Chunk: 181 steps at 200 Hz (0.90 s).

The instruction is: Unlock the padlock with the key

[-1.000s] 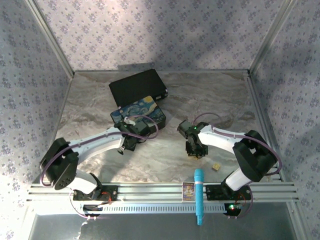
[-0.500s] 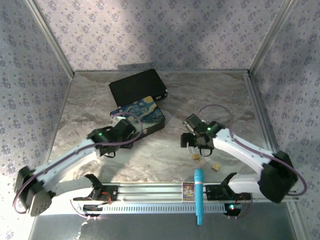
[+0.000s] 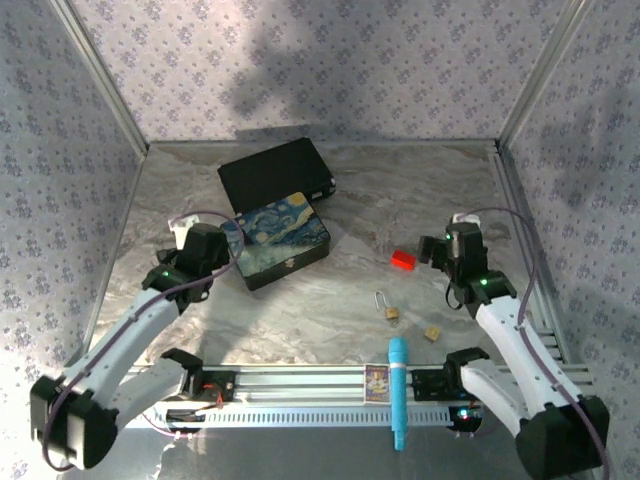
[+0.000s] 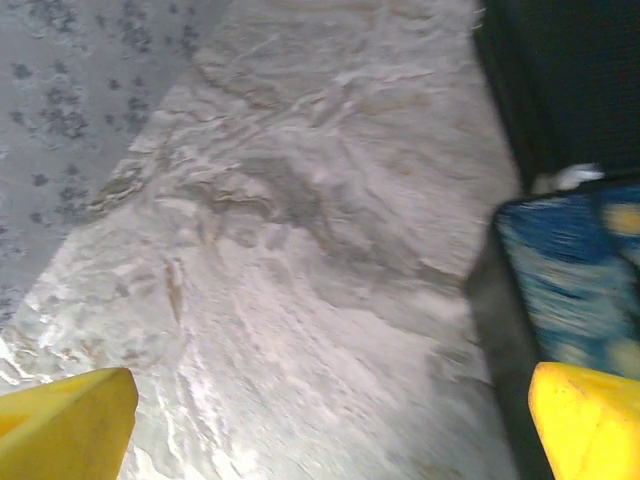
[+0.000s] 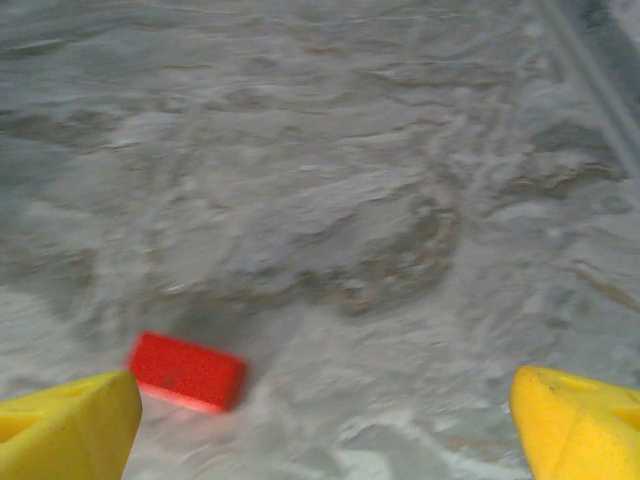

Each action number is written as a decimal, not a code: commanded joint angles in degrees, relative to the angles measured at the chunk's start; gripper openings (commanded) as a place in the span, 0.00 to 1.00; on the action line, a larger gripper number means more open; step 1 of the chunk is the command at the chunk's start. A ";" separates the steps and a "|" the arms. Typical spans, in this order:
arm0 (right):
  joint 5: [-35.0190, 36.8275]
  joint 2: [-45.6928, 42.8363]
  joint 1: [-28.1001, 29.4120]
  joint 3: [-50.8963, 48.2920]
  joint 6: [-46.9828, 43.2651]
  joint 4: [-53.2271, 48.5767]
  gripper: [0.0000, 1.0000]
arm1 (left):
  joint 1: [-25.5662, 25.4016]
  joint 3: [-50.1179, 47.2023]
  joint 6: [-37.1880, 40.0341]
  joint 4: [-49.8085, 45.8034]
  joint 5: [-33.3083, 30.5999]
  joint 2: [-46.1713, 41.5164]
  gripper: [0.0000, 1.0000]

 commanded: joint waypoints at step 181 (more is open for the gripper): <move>-7.87 35.16 -12.35 -13.74 -13.02 66.43 0.98 | 24.66 -15.53 17.56 68.53 20.85 27.66 1.00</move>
